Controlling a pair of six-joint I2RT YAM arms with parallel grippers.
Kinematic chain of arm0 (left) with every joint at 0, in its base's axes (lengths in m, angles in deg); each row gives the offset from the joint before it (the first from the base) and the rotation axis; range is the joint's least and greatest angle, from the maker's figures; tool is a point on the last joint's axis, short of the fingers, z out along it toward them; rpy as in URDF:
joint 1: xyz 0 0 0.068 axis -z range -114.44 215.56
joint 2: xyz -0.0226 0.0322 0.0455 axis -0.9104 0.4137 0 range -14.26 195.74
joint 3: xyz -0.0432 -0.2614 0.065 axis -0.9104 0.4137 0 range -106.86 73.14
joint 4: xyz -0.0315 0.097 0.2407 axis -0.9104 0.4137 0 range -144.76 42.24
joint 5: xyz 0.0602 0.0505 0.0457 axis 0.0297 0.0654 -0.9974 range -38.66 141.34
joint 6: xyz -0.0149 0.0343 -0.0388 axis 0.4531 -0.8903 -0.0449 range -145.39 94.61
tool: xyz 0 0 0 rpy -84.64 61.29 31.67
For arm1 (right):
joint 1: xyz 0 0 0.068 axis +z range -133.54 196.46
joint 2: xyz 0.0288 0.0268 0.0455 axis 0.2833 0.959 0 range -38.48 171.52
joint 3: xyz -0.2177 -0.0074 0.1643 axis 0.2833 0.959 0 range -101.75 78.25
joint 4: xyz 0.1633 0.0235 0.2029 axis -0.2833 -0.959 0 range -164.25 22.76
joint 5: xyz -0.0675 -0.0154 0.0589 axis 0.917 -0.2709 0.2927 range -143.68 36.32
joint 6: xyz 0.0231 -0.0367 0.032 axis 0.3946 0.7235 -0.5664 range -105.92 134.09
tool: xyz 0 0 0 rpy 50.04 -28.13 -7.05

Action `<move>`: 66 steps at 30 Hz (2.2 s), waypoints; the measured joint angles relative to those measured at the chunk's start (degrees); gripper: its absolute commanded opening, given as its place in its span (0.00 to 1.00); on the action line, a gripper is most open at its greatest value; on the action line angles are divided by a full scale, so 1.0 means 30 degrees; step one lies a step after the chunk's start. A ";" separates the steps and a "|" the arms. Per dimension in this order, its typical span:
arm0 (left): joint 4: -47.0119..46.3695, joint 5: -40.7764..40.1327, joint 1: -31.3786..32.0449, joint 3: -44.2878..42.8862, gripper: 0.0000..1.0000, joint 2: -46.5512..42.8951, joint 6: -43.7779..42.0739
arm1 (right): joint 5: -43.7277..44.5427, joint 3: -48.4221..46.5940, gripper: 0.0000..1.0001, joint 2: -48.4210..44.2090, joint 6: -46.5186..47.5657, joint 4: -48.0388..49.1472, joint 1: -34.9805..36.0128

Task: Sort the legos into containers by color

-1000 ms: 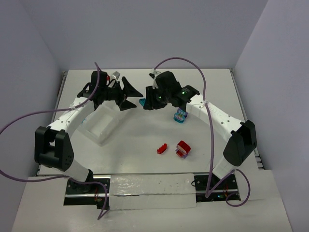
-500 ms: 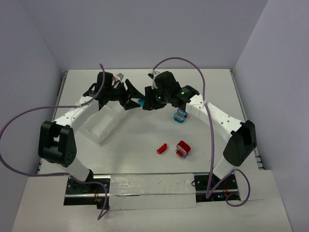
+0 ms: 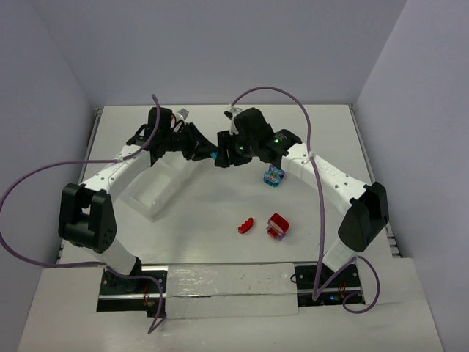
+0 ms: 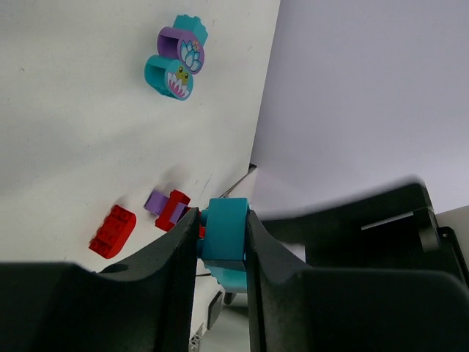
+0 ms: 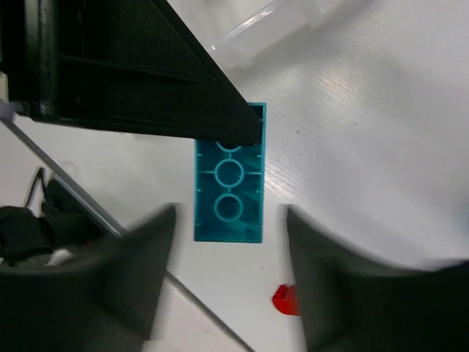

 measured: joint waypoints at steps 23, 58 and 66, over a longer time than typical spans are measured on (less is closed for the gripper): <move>1.1283 -1.1081 -1.1644 -0.2807 0.00 -0.4666 -0.7707 | 0.3219 0.2181 0.95 -0.4572 0.0387 -0.0933 -0.2811; 0.8004 -1.3146 -1.0463 -0.0797 0.84 -0.2608 -0.8829 | 0.2812 0.2846 0.95 -0.3840 -0.0116 -0.1014 -0.3261; 0.7725 -1.3884 -0.3745 -0.5164 0.84 -0.2914 -1.0112 | 0.3686 0.4506 0.92 -0.3738 -0.1292 -0.0965 -0.5294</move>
